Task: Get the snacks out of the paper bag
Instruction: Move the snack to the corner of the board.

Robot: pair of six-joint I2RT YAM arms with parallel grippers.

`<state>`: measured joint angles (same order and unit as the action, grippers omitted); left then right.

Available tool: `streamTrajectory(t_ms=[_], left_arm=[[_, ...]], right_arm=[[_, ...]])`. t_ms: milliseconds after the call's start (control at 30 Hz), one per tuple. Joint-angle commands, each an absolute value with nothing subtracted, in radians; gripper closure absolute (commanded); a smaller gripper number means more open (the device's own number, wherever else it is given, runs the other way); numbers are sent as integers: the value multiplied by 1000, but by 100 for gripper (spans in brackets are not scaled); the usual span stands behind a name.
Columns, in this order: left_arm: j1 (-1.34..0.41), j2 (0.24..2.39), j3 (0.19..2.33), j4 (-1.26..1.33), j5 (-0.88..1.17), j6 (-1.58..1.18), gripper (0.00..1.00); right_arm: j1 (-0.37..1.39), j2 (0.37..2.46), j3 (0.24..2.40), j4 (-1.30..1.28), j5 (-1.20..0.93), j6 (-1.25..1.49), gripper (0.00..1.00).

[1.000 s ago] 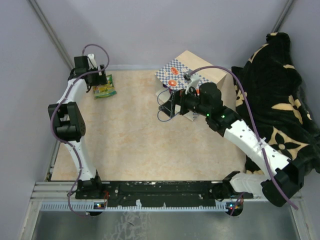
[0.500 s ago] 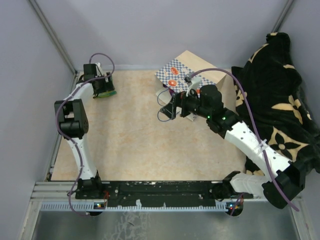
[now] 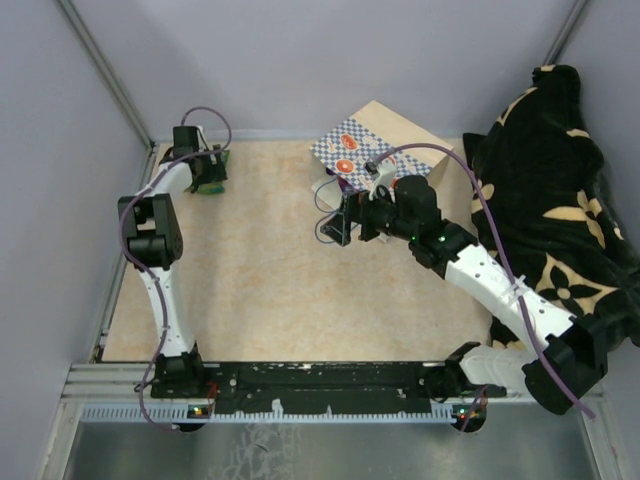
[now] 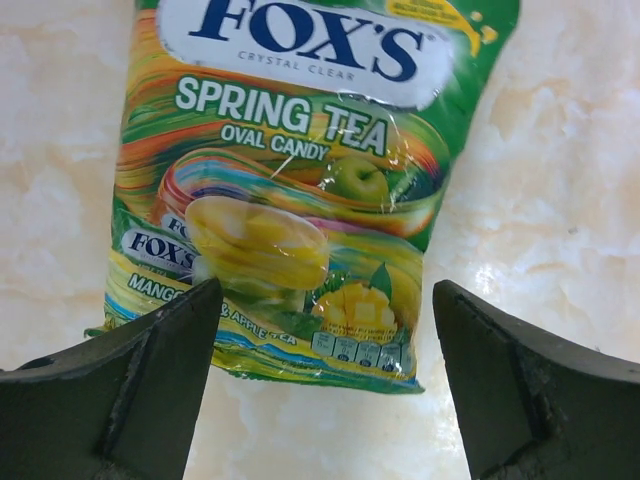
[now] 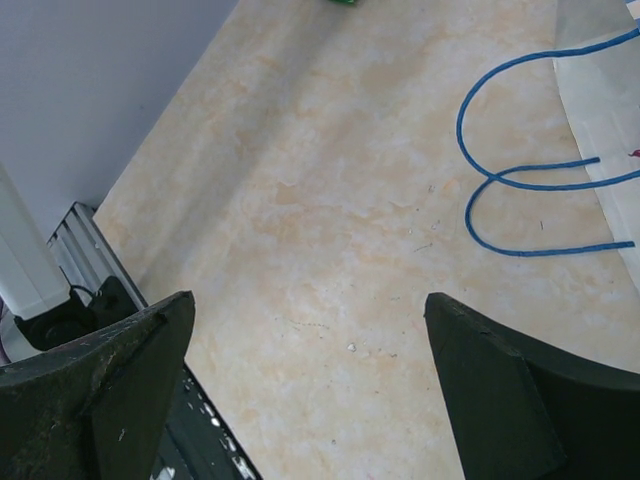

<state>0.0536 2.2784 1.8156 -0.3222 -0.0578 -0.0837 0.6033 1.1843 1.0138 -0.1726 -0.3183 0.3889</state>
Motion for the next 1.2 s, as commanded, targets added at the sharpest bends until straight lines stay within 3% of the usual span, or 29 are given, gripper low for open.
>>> streamTrajectory(t_ms=[0, 600, 1167], left_arm=[[75, 2353, 1889, -430, -109, -60, 8], [193, 2383, 1943, -509, -187, -173, 8], [203, 2487, 2152, -551, -194, -315, 5]], right_arm=[[595, 1158, 1015, -152, -334, 380, 1], [595, 1107, 983, -185, -343, 351, 1], [595, 1086, 969, -200, -337, 334, 1]])
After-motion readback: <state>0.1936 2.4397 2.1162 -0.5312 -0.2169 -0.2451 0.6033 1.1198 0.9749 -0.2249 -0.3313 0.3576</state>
